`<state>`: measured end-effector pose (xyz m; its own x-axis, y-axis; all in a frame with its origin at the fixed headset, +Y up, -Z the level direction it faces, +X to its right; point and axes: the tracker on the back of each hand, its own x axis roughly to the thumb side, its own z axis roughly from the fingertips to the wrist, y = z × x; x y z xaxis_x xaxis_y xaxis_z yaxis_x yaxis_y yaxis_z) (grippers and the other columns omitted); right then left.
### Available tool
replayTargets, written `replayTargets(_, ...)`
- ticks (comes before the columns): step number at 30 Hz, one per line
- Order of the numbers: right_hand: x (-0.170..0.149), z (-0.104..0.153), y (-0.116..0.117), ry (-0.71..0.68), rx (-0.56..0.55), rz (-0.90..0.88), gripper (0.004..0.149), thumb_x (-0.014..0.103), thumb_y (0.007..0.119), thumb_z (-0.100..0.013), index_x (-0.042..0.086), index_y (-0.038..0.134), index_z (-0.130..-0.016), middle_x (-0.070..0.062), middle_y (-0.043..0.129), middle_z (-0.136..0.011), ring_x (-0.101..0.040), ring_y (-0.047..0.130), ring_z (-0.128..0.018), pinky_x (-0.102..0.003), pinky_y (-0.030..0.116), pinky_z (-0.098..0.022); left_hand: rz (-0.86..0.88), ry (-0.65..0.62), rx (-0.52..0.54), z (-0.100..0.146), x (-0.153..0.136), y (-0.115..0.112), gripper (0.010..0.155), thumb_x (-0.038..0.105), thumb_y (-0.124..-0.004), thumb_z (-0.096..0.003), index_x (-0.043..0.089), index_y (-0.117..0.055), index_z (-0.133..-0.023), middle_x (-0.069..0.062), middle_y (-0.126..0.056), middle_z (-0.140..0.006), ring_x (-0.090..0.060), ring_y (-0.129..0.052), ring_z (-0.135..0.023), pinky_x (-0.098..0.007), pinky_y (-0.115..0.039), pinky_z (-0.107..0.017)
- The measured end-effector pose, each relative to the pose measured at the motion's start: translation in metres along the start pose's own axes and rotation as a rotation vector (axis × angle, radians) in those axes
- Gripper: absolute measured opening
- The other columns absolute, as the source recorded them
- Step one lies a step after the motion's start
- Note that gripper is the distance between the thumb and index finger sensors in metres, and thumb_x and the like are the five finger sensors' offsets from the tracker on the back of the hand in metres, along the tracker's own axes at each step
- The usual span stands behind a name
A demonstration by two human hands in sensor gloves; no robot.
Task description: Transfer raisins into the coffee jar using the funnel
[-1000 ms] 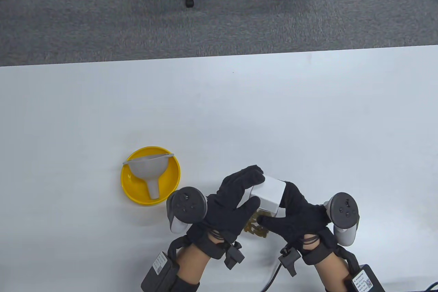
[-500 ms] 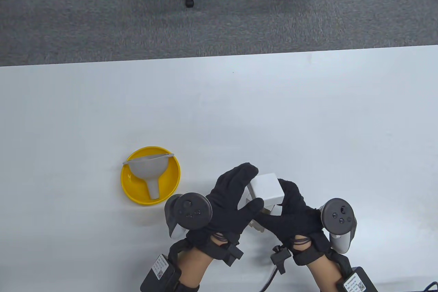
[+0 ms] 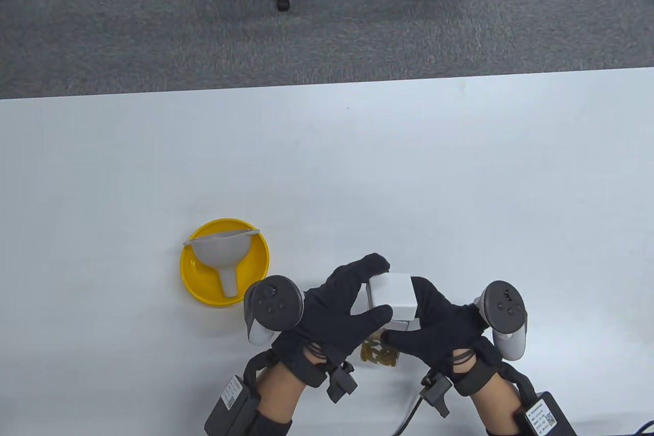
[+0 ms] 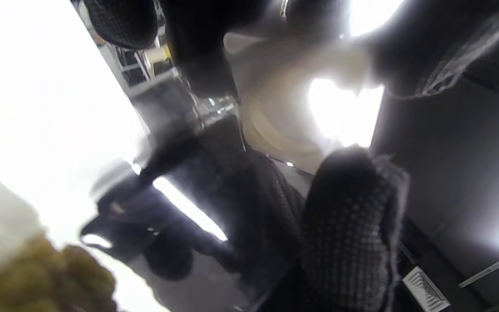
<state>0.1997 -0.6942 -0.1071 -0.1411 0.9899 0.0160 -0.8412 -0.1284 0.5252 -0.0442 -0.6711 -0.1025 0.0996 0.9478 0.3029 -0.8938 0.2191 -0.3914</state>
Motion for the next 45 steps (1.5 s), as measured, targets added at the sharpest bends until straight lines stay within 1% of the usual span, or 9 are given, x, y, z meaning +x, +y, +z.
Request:
replayTargets(8,0.002,0.0,0.003,-0.025,0.038,-0.027,0.094,0.056,0.107,-0.029,0.012,0.059,-0.097,-0.016,0.081,-0.093,-0.038,0.091,-0.079,-0.059,0.074,-0.063,0.146,0.003,-0.098,-0.001,-0.009,0.001,0.08,0.064,-0.08,-0.0497,0.034,-0.041,-0.113,-0.006,-0.065,-0.119,-0.037,-0.069,-0.104,-0.064,-0.056,-0.078)
replayTargets(12,0.006,0.005,0.001,0.0,-0.186,0.076,0.094,0.055,0.108,-0.029,0.012,0.056,-0.096,-0.016,0.077,-0.093,-0.039,0.087,-0.079,-0.059,0.071,-0.064,-0.117,0.059,0.119,0.005,0.003,-0.005,0.086,0.073,-0.077,-0.0478,0.034,-0.037,-0.113,-0.009,-0.056,-0.12,-0.038,-0.066,-0.104,-0.062,-0.058,-0.077)
replayTargets(15,0.008,0.008,0.003,-0.003,-0.262,0.233,0.095,0.055,0.108,-0.028,0.013,0.055,-0.095,-0.015,0.076,-0.092,-0.039,0.086,-0.079,-0.059,0.07,-0.063,-0.332,0.073,0.088,0.005,0.015,-0.017,0.098,0.078,-0.081,-0.0434,0.033,-0.029,-0.113,-0.009,-0.048,-0.12,-0.04,-0.059,-0.106,-0.064,-0.055,-0.077)
replayTargets(23,0.007,0.007,0.0,-0.021,-0.162,0.132,0.095,0.054,0.109,-0.027,0.01,0.059,-0.095,-0.016,0.081,-0.091,-0.039,0.091,-0.078,-0.058,0.075,-0.063,-0.288,0.049,0.202,0.009,0.018,-0.013,0.096,0.069,-0.096,-0.0407,0.03,-0.043,-0.111,-0.007,-0.074,-0.11,-0.038,-0.081,-0.098,-0.064,-0.062,-0.076)
replayTargets(24,0.008,0.006,-0.001,-0.02,-0.132,0.12,0.096,0.054,0.109,-0.027,0.009,0.059,-0.096,-0.017,0.081,-0.092,-0.039,0.092,-0.078,-0.058,0.075,-0.063,-0.271,0.037,0.192,0.008,0.017,-0.011,0.098,0.103,-0.07,-0.0494,0.03,-0.044,-0.111,-0.006,-0.077,-0.109,-0.036,-0.084,-0.097,-0.063,-0.064,-0.076)
replayTargets(26,0.008,0.006,0.0,-0.025,-0.099,0.069,0.098,0.054,0.109,-0.027,0.008,0.058,-0.097,-0.017,0.081,-0.092,-0.039,0.093,-0.078,-0.058,0.076,-0.063,-0.121,0.024,0.133,0.006,0.011,-0.009,0.096,0.1,-0.072,-0.0502,0.031,-0.044,-0.111,-0.006,-0.076,-0.111,-0.037,-0.082,-0.099,-0.065,-0.062,-0.076)
replayTargets(28,0.01,0.006,0.0,-0.022,-0.071,0.042,0.099,0.054,0.109,-0.027,0.009,0.057,-0.098,-0.017,0.081,-0.092,-0.039,0.093,-0.078,-0.058,0.076,-0.063,-0.047,0.016,0.084,0.004,0.008,-0.005,0.094,0.067,-0.097,-0.0417,0.03,-0.044,-0.111,-0.006,-0.076,-0.111,-0.038,-0.083,-0.098,-0.064,-0.064,-0.076)
replayTargets(36,0.011,0.008,0.001,-0.043,-0.066,0.041,0.097,0.055,0.109,-0.028,0.019,0.055,-0.1,-0.015,0.084,-0.09,-0.038,0.095,-0.076,-0.057,0.079,-0.062,0.061,0.03,-0.103,-0.001,0.0,0.003,0.091,0.065,-0.092,-0.0451,0.032,-0.04,-0.112,-0.006,-0.072,-0.115,-0.034,-0.082,-0.097,-0.054,-0.072,-0.074)
replayTargets(45,0.012,0.012,-0.008,-0.061,-0.172,0.035,0.091,0.053,0.112,-0.027,0.025,0.058,-0.095,-0.013,0.086,-0.088,-0.038,0.097,-0.074,-0.058,0.081,-0.059,0.053,0.097,-0.053,-0.002,-0.001,-0.002,0.087,0.062,-0.083,-0.0445,0.026,-0.042,-0.112,-0.014,-0.075,-0.11,-0.04,-0.085,-0.094,-0.055,-0.075,-0.073)
